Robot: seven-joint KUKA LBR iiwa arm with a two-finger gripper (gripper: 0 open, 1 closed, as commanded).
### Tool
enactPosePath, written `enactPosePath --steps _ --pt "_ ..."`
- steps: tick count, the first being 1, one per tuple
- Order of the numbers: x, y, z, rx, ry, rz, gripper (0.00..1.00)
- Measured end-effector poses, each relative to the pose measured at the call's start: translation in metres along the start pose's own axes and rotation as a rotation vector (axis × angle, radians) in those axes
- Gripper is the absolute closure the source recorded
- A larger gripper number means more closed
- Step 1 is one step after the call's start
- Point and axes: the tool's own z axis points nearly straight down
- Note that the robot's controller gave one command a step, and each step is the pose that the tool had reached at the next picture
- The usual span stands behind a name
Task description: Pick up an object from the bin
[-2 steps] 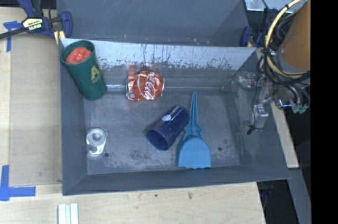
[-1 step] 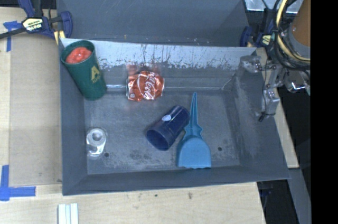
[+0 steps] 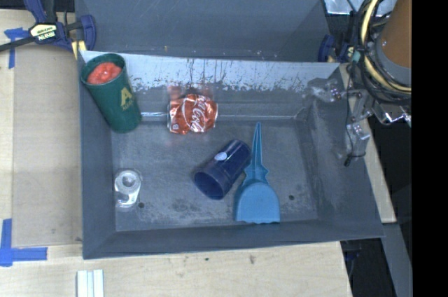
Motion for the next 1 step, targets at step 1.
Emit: enactPosePath --steps 1 --pt "-0.0072 -0.0064 -0.0385 -0.008 0.011 -0.104 0.0"
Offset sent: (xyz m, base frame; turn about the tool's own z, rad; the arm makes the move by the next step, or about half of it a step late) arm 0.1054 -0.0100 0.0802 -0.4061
